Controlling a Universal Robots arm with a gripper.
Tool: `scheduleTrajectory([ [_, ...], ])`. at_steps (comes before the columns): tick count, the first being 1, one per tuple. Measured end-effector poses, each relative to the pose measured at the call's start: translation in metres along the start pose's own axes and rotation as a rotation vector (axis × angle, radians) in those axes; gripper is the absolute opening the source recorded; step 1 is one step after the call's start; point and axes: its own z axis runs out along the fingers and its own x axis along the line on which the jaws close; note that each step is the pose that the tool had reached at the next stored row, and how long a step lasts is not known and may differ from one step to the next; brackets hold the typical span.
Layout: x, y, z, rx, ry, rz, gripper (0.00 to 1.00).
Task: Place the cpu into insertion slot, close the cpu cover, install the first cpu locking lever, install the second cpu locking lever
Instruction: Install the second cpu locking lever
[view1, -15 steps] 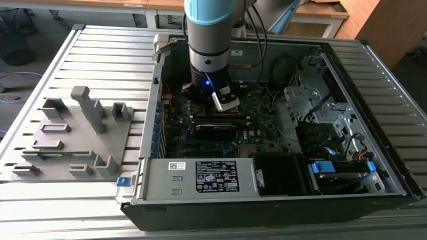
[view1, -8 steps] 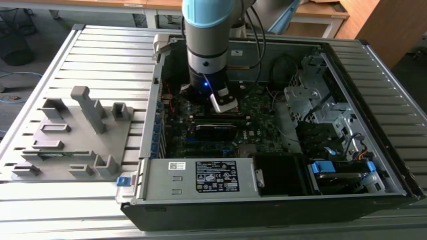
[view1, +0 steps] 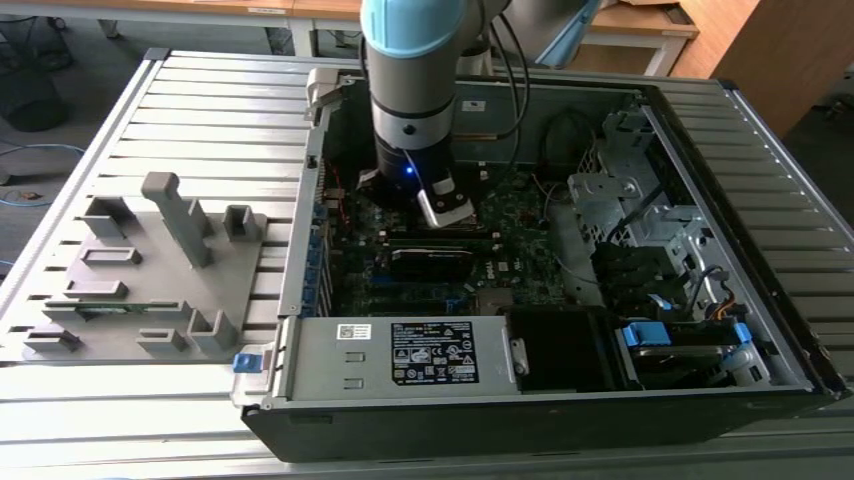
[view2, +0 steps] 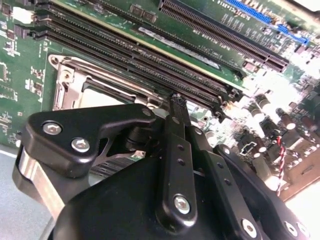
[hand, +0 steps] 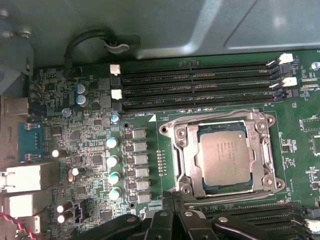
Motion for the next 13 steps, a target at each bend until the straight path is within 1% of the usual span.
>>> scheduleTrajectory([
  [3, 0.0004, -0.0006, 0.0012, 0.0003, 0.0001, 0.0, 0.11],
  [7, 0.0005, -0.0006, 0.0012, 0.0, -0.0001, 0.0, 0.11],
  [9, 0.0003, -0.0002, -0.0011, -0.0007, -0.0005, 0.0, 0.11],
  [13, -0.0001, 0.0009, -0.0112, -0.0002, -0.0001, 0.0, 0.11],
])
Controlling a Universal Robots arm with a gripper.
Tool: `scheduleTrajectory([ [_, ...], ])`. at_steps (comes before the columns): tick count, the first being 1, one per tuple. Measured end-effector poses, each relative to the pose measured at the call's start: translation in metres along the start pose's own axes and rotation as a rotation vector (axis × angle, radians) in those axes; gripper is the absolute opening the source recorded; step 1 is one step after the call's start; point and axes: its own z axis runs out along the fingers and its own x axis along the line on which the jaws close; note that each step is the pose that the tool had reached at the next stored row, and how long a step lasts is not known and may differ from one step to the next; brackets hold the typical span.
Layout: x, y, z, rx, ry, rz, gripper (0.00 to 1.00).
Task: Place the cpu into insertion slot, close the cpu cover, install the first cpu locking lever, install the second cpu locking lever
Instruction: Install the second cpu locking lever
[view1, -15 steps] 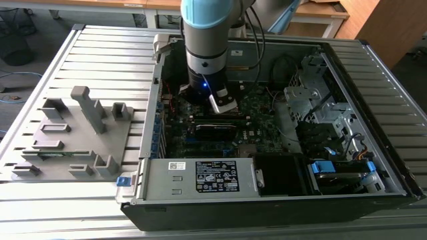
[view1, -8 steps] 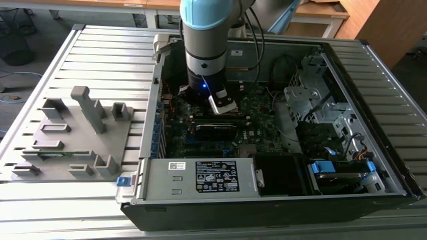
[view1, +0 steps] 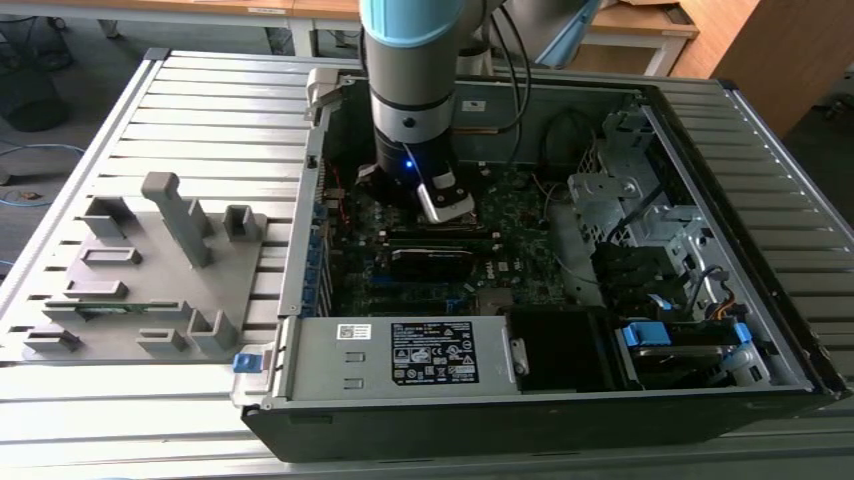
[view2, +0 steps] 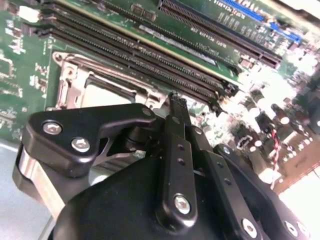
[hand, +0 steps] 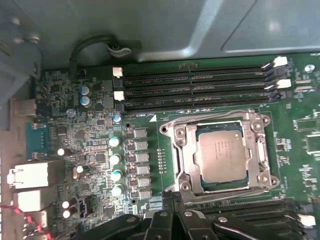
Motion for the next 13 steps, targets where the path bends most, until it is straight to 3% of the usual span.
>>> scheduleTrajectory([
  [6, -0.0007, 0.0018, -0.0157, 0.0002, 0.0001, 0.0, 0.11],
  [11, -0.0008, 0.0018, -0.0158, 0.0, 0.0, 0.0, 0.11],
  [13, -0.0039, 0.0022, -0.0157, 0.0002, 0.0003, 0.0, 0.11],
])
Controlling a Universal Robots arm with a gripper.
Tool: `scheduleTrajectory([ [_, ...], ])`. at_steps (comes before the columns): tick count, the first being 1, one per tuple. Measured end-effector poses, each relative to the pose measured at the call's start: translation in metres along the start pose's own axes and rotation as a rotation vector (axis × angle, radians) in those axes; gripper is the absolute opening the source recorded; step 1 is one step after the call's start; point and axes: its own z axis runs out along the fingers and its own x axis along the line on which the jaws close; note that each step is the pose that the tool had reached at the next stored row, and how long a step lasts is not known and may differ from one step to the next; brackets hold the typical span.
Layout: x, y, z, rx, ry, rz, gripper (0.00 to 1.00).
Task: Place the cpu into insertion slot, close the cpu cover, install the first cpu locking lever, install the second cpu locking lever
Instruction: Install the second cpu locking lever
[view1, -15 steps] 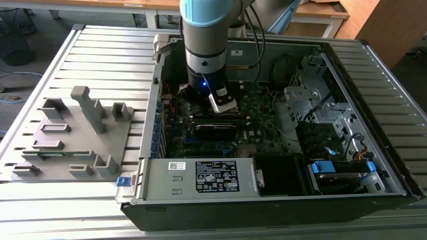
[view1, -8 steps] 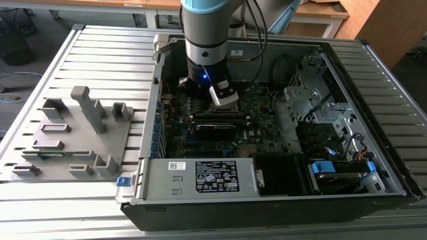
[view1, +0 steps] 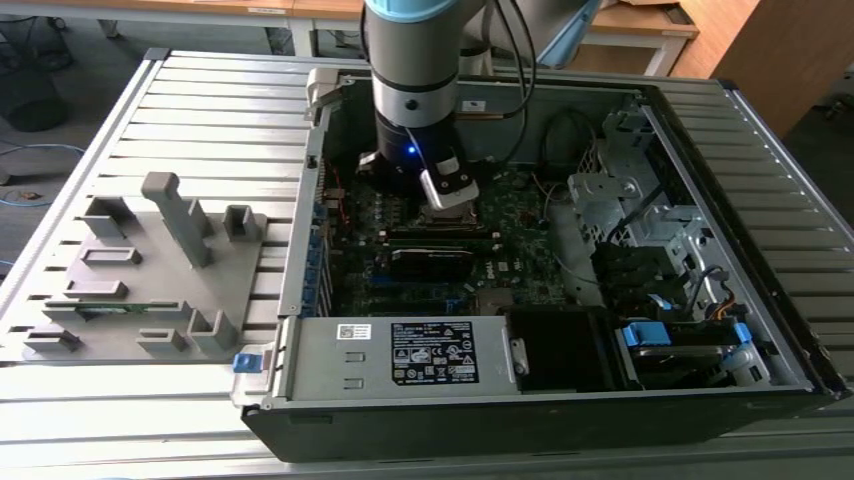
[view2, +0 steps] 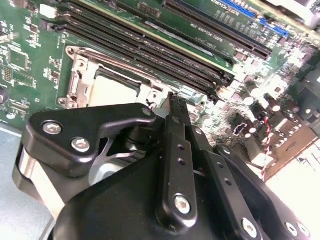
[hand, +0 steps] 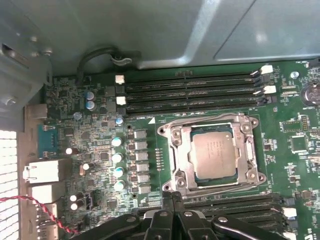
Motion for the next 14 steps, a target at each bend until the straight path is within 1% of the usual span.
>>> scheduleTrajectory([
  [7, -0.0195, 0.002, 0.0012, 0.0001, 0.0017, 0.0, 0.11],
  [10, -0.0219, 0.0028, 0.0014, 0.0002, 0.0017, 0.0, 0.11],
  [14, -0.0214, 0.008, 0.0022, 0.0002, 0.0016, 0.0, 0.11],
])
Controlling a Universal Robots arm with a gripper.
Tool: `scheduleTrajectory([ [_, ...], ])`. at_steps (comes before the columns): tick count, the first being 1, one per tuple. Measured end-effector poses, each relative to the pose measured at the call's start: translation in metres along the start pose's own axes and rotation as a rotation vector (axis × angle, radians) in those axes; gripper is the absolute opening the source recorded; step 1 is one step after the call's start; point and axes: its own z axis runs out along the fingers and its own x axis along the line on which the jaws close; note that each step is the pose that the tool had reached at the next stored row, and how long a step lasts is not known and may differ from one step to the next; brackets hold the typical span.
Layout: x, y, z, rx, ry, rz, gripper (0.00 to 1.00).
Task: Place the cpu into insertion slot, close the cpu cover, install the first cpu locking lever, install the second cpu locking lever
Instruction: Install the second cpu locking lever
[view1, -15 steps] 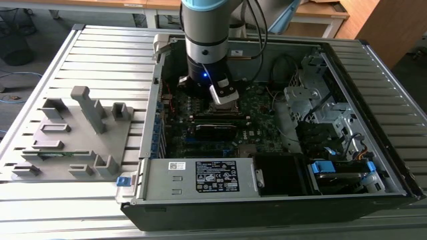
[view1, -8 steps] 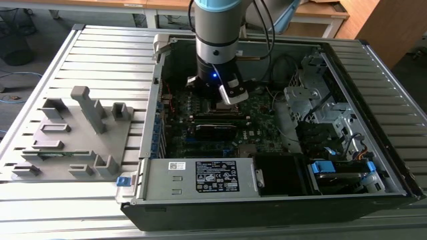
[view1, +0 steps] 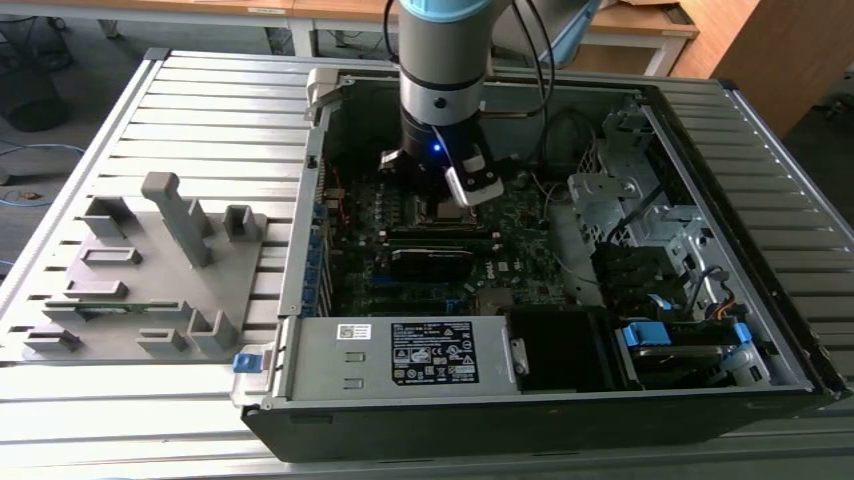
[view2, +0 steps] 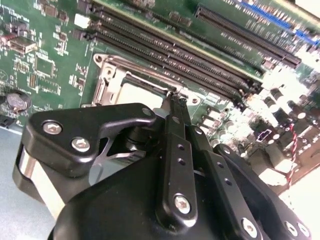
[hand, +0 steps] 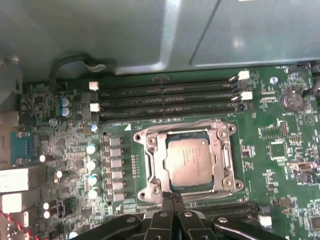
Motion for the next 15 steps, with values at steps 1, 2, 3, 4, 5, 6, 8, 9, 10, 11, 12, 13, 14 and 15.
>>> scheduleTrajectory([
  [1, 0.0002, 0.0017, 0.0002, 0.0, 0.0, 0.0, 0.11],
  [2, 0.0004, 0.0035, 0.0005, 0.0001, 0.0001, 0.0, 0.11],
  [3, 0.0006, 0.0053, 0.0008, 0.0, 0.0, 0.0, 0.11],
  [4, 0.0008, 0.0069, 0.0011, 0.0, 0.0, 0.0, 0.11],
  [5, 0.0009, 0.0085, 0.0014, -0.0001, 0.0, 0.0, 0.11],
  [6, 0.0011, 0.0099, 0.0018, -0.0001, 0.0, 0.0, 0.11],
  [8, 0.0012, 0.0124, 0.0024, -0.0001, 0.0, 0.0, 0.11],
  [9, 0.0011, 0.0137, 0.0027, -0.0001, 0.0, 0.0, 0.11],
  [10, 0.0008, 0.0149, 0.003, 0.0, 0.0001, 0.0, 0.11],
  [11, 0.0003, 0.0161, 0.0035, 0.0, 0.0, 0.0, 0.11],
  [12, -0.0008, 0.017, 0.0039, -0.0001, 0.0001, 0.0, 0.11],
  [13, -0.0024, 0.0178, 0.0042, -0.0001, 0.0001, 0.0, 0.11],
  [14, -0.0044, 0.0185, 0.0045, -0.0001, 0.0001, 0.0, 0.11],
  [15, -0.0068, 0.019, 0.0047, 0.0002, 0.0001, 0.0, 0.11],
])
